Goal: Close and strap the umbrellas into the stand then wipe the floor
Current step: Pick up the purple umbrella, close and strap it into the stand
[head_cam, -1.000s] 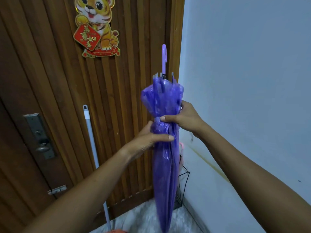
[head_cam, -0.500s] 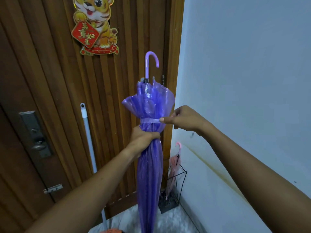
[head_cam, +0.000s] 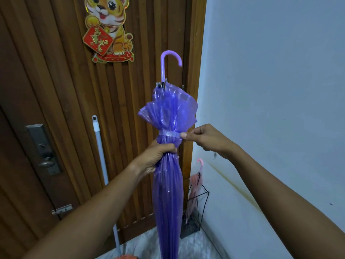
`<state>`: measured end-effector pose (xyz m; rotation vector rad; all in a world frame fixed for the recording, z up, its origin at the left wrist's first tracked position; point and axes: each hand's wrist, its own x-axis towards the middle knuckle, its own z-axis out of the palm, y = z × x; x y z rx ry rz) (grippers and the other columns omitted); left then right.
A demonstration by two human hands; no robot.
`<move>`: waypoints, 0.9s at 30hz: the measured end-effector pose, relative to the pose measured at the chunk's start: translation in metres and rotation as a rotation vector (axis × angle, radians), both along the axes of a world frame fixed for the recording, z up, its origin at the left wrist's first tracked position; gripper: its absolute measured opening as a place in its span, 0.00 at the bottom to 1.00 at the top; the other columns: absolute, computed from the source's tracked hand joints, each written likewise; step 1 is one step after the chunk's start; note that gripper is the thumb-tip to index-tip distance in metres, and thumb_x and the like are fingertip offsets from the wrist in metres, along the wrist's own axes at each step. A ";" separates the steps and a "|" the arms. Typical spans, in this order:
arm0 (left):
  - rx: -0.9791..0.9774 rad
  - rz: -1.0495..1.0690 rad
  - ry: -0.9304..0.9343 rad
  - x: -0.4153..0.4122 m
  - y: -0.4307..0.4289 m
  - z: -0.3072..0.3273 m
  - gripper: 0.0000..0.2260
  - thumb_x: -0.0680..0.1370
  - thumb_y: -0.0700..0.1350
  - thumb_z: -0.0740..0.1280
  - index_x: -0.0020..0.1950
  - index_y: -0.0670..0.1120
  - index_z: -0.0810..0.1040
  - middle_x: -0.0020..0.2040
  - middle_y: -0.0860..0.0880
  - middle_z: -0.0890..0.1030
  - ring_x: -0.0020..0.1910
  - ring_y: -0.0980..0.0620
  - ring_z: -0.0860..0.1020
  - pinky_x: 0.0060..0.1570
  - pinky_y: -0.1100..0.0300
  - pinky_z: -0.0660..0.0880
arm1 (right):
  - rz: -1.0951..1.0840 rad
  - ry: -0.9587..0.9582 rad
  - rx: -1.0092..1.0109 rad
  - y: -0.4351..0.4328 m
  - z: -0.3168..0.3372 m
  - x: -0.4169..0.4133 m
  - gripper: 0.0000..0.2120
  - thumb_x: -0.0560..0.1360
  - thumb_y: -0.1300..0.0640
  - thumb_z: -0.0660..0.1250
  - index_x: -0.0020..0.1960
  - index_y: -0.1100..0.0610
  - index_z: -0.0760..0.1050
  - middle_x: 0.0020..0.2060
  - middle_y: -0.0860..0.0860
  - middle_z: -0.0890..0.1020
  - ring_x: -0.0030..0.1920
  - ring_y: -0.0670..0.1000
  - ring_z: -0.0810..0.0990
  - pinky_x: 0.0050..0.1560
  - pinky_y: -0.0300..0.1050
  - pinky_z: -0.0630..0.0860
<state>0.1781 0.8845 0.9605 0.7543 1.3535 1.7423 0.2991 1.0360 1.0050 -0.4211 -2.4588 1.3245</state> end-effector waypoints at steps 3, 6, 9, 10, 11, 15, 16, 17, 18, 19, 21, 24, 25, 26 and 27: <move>-0.016 -0.174 -0.129 0.003 -0.003 -0.001 0.16 0.64 0.35 0.69 0.50 0.40 0.72 0.32 0.44 0.74 0.30 0.48 0.78 0.35 0.56 0.78 | 0.039 -0.014 -0.034 -0.002 -0.001 -0.002 0.18 0.77 0.46 0.71 0.39 0.60 0.78 0.23 0.41 0.71 0.23 0.40 0.69 0.28 0.31 0.64; 0.073 -0.404 -0.277 0.008 -0.002 0.004 0.13 0.62 0.36 0.68 0.44 0.41 0.71 0.33 0.46 0.70 0.30 0.51 0.73 0.41 0.56 0.76 | 0.091 -0.002 -0.112 -0.003 0.001 -0.004 0.16 0.76 0.44 0.72 0.34 0.53 0.79 0.27 0.47 0.66 0.26 0.45 0.60 0.29 0.39 0.57; 0.140 -0.549 -0.318 0.011 0.000 0.010 0.13 0.63 0.38 0.68 0.45 0.40 0.72 0.37 0.44 0.72 0.33 0.50 0.73 0.45 0.54 0.77 | 0.164 0.026 -0.197 -0.006 0.003 -0.002 0.12 0.78 0.47 0.70 0.36 0.47 0.79 0.26 0.44 0.69 0.27 0.46 0.58 0.30 0.40 0.54; 0.136 -0.567 -0.305 0.010 0.001 0.010 0.13 0.63 0.39 0.68 0.46 0.40 0.72 0.37 0.44 0.73 0.34 0.49 0.75 0.47 0.53 0.77 | 0.172 0.047 -0.205 -0.007 0.004 -0.001 0.08 0.78 0.49 0.71 0.41 0.49 0.80 0.27 0.43 0.72 0.27 0.45 0.60 0.30 0.39 0.55; 0.122 -0.574 -0.280 0.007 0.001 0.009 0.13 0.63 0.39 0.67 0.46 0.39 0.73 0.38 0.43 0.75 0.36 0.47 0.76 0.50 0.50 0.76 | 0.169 0.065 -0.203 -0.006 0.005 0.000 0.06 0.78 0.50 0.71 0.45 0.52 0.80 0.28 0.42 0.74 0.26 0.44 0.62 0.30 0.38 0.57; 0.023 -0.536 -0.192 -0.002 0.000 0.005 0.14 0.65 0.38 0.64 0.49 0.37 0.77 0.44 0.39 0.77 0.47 0.40 0.78 0.58 0.42 0.73 | 0.184 0.108 -0.225 -0.010 0.008 0.003 0.06 0.79 0.62 0.69 0.55 0.59 0.76 0.31 0.39 0.82 0.27 0.37 0.77 0.28 0.27 0.68; 0.007 -0.519 -0.175 -0.003 0.000 0.005 0.15 0.65 0.38 0.65 0.50 0.37 0.77 0.45 0.38 0.77 0.48 0.40 0.78 0.58 0.43 0.73 | 0.187 0.121 -0.243 -0.011 0.008 0.003 0.06 0.79 0.64 0.68 0.55 0.60 0.75 0.31 0.39 0.82 0.27 0.36 0.77 0.28 0.26 0.69; -0.011 -0.492 -0.155 -0.003 0.000 0.005 0.16 0.65 0.38 0.66 0.51 0.37 0.77 0.47 0.38 0.78 0.48 0.40 0.78 0.57 0.44 0.74 | 0.182 0.133 -0.251 -0.011 0.008 0.003 0.06 0.78 0.65 0.69 0.54 0.60 0.75 0.31 0.39 0.82 0.28 0.36 0.78 0.28 0.26 0.70; -0.036 -0.447 -0.134 -0.002 0.000 0.006 0.17 0.65 0.39 0.68 0.53 0.37 0.78 0.48 0.38 0.78 0.48 0.41 0.79 0.55 0.47 0.75 | 0.160 0.148 -0.254 -0.011 0.007 0.001 0.07 0.78 0.65 0.70 0.54 0.60 0.75 0.32 0.40 0.83 0.29 0.36 0.79 0.29 0.27 0.71; -0.055 -0.378 -0.101 -0.001 -0.001 0.006 0.17 0.66 0.39 0.69 0.54 0.38 0.79 0.48 0.39 0.80 0.46 0.42 0.80 0.53 0.49 0.77 | 0.120 0.165 -0.236 -0.009 0.006 -0.001 0.09 0.76 0.64 0.72 0.55 0.59 0.75 0.36 0.42 0.84 0.31 0.36 0.80 0.31 0.27 0.73; -0.053 -0.236 0.006 0.001 -0.002 0.003 0.17 0.70 0.41 0.71 0.58 0.41 0.80 0.50 0.42 0.82 0.47 0.45 0.82 0.52 0.52 0.80 | -0.009 0.205 -0.136 -0.006 0.003 -0.007 0.17 0.72 0.59 0.77 0.58 0.56 0.75 0.46 0.47 0.85 0.41 0.40 0.84 0.39 0.32 0.78; 0.007 -0.063 0.223 0.017 0.002 -0.001 0.22 0.71 0.42 0.77 0.64 0.49 0.78 0.56 0.50 0.85 0.54 0.50 0.84 0.53 0.56 0.81 | -0.117 0.238 0.015 -0.004 -0.005 -0.015 0.26 0.67 0.53 0.82 0.61 0.55 0.76 0.52 0.49 0.84 0.49 0.48 0.86 0.49 0.43 0.84; 0.025 0.030 0.284 0.022 0.007 -0.004 0.23 0.70 0.40 0.79 0.63 0.50 0.79 0.55 0.51 0.85 0.54 0.52 0.84 0.50 0.60 0.81 | -0.118 0.230 0.039 -0.005 -0.007 -0.017 0.27 0.67 0.52 0.82 0.61 0.54 0.76 0.52 0.48 0.84 0.49 0.48 0.86 0.50 0.45 0.84; 0.040 0.127 0.320 0.027 0.011 -0.007 0.23 0.68 0.39 0.80 0.60 0.50 0.80 0.54 0.51 0.86 0.53 0.53 0.84 0.48 0.64 0.80 | -0.108 0.216 0.061 -0.007 -0.007 -0.019 0.27 0.67 0.51 0.82 0.62 0.54 0.76 0.52 0.47 0.84 0.49 0.47 0.85 0.50 0.45 0.84; 0.039 0.212 0.330 0.029 0.015 -0.009 0.21 0.67 0.38 0.81 0.57 0.49 0.82 0.52 0.50 0.86 0.51 0.53 0.85 0.46 0.65 0.80 | -0.092 0.195 0.087 -0.009 -0.006 -0.021 0.27 0.67 0.50 0.81 0.62 0.54 0.76 0.52 0.46 0.83 0.49 0.46 0.85 0.50 0.43 0.84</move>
